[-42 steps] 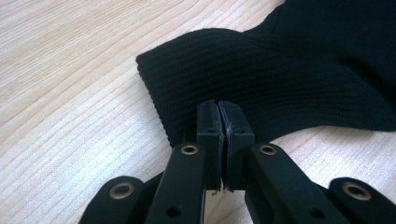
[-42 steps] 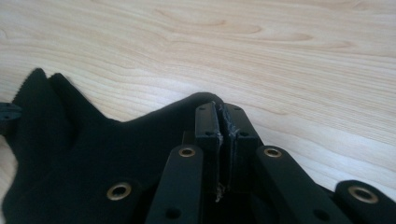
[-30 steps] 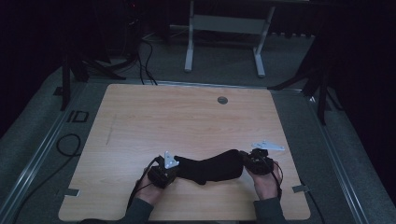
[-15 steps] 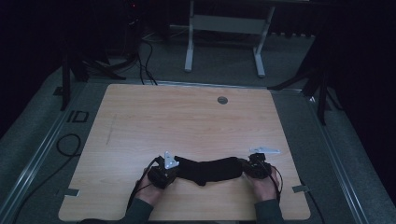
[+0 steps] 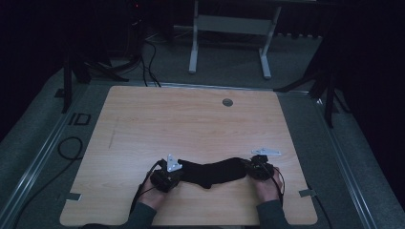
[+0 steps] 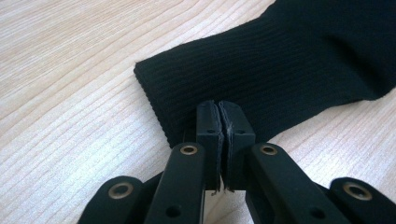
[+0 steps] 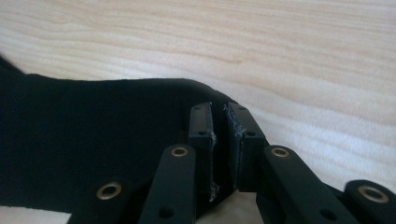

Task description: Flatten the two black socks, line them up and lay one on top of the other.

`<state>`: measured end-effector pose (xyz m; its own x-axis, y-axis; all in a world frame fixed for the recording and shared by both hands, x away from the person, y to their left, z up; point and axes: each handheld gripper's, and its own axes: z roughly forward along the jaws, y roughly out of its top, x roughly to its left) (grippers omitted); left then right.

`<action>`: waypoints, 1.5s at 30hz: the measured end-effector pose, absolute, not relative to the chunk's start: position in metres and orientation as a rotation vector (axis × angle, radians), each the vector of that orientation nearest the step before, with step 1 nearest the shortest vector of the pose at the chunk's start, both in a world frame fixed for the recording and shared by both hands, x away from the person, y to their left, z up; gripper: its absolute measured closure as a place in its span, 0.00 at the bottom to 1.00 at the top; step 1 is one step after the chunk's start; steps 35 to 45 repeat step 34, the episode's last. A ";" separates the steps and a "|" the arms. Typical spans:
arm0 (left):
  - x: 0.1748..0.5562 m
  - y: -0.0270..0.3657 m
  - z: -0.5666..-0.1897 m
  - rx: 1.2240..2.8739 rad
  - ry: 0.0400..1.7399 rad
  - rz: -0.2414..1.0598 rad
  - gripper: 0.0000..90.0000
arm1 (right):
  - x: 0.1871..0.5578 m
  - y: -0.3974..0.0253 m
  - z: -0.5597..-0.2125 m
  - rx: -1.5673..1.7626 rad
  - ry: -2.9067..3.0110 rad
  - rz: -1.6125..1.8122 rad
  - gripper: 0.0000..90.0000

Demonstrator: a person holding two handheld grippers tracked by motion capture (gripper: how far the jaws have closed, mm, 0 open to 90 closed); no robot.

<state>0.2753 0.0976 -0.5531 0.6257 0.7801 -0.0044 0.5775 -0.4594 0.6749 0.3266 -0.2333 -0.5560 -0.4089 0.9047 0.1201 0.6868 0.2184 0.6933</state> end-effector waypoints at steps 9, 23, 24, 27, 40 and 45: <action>0.280 0.100 -0.553 2.146 1.096 0.368 0.93 | 0.335 -0.231 -0.551 1.501 2.197 1.058 0.65; 0.276 0.116 -0.536 1.997 1.023 0.357 0.65 | 0.325 -0.247 -0.522 1.459 2.147 1.197 0.49; 0.277 0.119 -0.535 1.989 1.028 0.365 0.64 | 0.325 -0.248 -0.523 1.463 2.150 1.194 0.49; 0.279 0.125 -0.534 1.981 1.049 0.387 0.64 | 0.327 -0.250 -0.526 1.480 2.144 1.171 0.49; 0.283 0.134 -0.534 1.993 1.102 0.449 0.63 | 0.330 -0.259 -0.531 1.512 2.103 1.112 0.49; 0.283 0.134 -0.534 1.993 1.102 0.449 0.63 | 0.330 -0.259 -0.531 1.512 2.103 1.112 0.49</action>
